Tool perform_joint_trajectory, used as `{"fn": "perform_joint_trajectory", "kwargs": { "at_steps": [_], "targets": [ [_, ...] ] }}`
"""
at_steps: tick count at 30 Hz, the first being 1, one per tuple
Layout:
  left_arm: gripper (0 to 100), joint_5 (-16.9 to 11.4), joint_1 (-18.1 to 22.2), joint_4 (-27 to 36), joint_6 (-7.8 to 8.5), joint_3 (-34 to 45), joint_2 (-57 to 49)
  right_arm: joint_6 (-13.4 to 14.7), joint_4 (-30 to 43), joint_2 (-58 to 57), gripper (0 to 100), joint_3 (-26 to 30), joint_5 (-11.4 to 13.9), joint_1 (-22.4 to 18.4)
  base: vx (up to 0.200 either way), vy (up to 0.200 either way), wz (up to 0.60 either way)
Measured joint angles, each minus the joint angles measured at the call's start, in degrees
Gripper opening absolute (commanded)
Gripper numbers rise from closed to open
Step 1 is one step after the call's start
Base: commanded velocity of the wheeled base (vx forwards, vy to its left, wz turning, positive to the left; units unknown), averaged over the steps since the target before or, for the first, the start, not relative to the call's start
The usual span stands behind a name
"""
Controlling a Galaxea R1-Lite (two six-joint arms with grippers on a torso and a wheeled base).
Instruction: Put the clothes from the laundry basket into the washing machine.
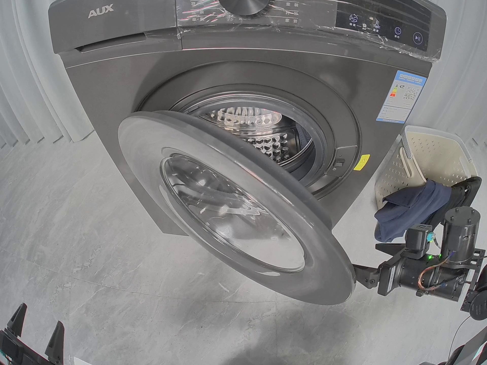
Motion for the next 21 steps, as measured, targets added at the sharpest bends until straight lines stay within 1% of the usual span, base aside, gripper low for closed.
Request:
{"fn": "perform_joint_trajectory", "kwargs": {
  "at_steps": [4,6,10,13,17,21],
  "targets": [
    [100,0.0,0.0,0.0,-0.02,0.0,0.0,0.1,0.0,2.1,100,-1.0,0.2,1.4,0.0,0.0,0.0],
    [100,0.0,0.0,0.0,-0.02,0.0,0.0,0.2,-0.1,2.6,100,-0.6,0.3,3.1,0.0,0.0,0.0],
    [100,0.0,0.0,0.0,0.02,0.0,0.0,0.3,0.2,1.9,100,1.0,0.3,7.7,0.0,0.0,0.0],
    [100,0.0,0.0,0.0,0.02,0.0,0.0,0.5,0.1,0.9,100,1.4,0.2,9.7,0.0,0.0,0.0],
    [100,0.0,0.0,0.0,0.09,0.0,0.0,1.1,0.1,0.9,100,0.0,-0.5,9.8,0.0,0.0,0.0],
    [100,0.0,0.0,0.0,0.13,0.0,0.0,2.0,-0.1,2.9,100,-1.9,-1.8,9.0,0.0,0.0,0.0]
  ]
}}
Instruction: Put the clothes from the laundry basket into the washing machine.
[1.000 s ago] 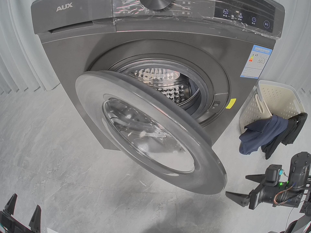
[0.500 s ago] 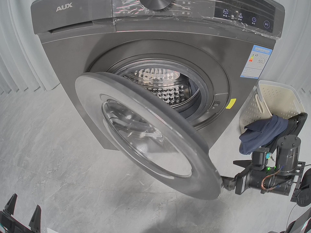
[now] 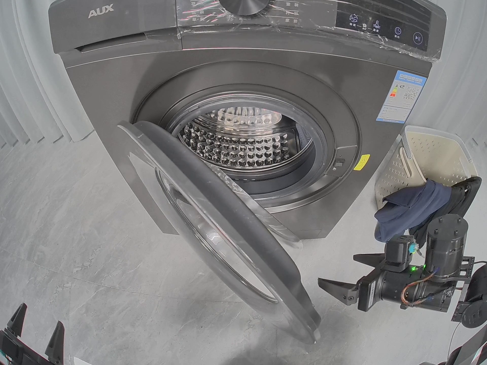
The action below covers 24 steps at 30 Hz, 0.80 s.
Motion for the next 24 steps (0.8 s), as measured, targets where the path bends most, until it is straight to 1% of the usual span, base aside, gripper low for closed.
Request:
{"fn": "perform_joint_trajectory", "kwargs": {
  "at_steps": [3,6,10,15,20,24],
  "targets": [
    [100,0.0,0.0,0.0,0.0,0.0,0.0,0.4,-0.1,1.9,100,-1.4,-0.5,-0.2,0.0,0.0,0.0],
    [100,-0.1,0.0,0.0,0.0,0.0,0.0,0.5,-0.1,3.2,100,-2.1,-0.5,0.8,0.0,0.0,0.0],
    [100,-0.1,0.0,0.0,-0.02,0.0,0.0,0.8,-0.1,4.1,100,-2.5,-0.4,4.3,0.0,0.0,0.0],
    [100,-0.1,-0.1,0.0,0.0,0.0,0.0,2.0,-0.3,4.4,100,-2.3,-0.2,8.0,0.0,0.0,0.0],
    [100,-0.1,-0.1,0.0,0.0,0.0,0.0,2.1,-0.3,4.2,100,-1.9,-0.7,7.7,0.0,0.0,0.0],
    [100,-0.1,-0.1,0.0,0.02,0.0,0.0,2.0,-0.3,4.2,100,-2.4,-0.9,4.5,0.0,0.0,0.0]
  ]
}}
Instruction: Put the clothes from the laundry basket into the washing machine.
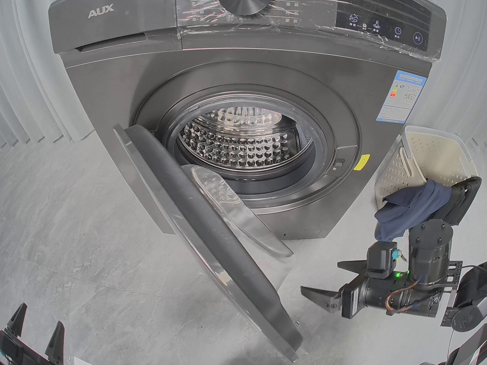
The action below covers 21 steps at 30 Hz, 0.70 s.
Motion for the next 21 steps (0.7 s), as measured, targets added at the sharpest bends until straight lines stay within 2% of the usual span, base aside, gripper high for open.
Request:
{"fn": "perform_joint_trajectory", "kwargs": {
  "at_steps": [5,11,16,21],
  "targets": [
    [100,0.0,0.0,0.0,0.0,0.0,0.0,-0.1,0.1,0.4,100,-3.6,-0.1,-4.6,0.0,0.0,0.0],
    [100,0.0,0.0,0.0,0.01,0.0,0.0,-0.2,0.1,4.7,100,-9.1,-0.2,-7.9,0.0,0.0,0.0],
    [100,0.0,0.0,0.0,0.0,0.0,0.0,-0.2,0.1,9.7,100,-13.1,-0.2,-8.5,0.0,0.0,0.0],
    [100,0.0,0.0,0.0,0.0,0.0,0.0,-0.1,0.0,12.5,100,-14.3,0.0,-7.2,0.0,0.0,0.0]
  ]
}}
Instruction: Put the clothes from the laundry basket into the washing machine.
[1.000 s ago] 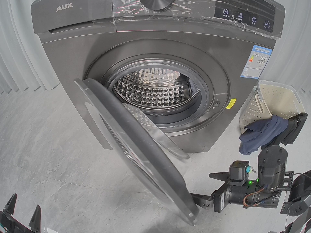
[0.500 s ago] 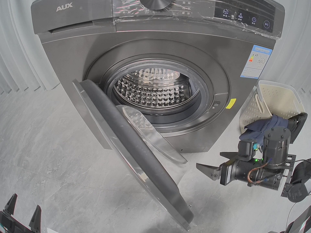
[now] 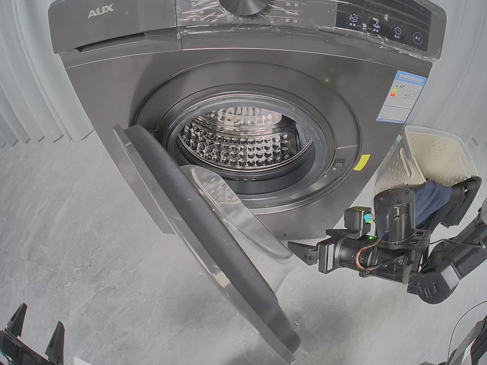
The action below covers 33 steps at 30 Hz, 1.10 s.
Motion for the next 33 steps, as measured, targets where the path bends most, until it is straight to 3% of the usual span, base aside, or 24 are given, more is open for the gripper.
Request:
{"fn": "perform_joint_trajectory", "kwargs": {
  "at_steps": [10,22,33],
  "targets": [
    [100,0.0,0.0,0.0,0.0,0.0,0.0,0.6,0.1,0.8,100,1.3,0.1,4.9,0.0,0.0,0.0],
    [100,0.0,0.0,0.0,0.09,0.0,0.0,1.0,0.0,3.2,100,-2.5,-0.1,5.4,-0.2,0.0,0.0],
    [100,0.0,0.0,0.0,0.09,0.0,0.0,1.0,-4.0,7.5,100,-4.4,-0.4,8.9,0.0,0.0,0.0]
  ]
}}
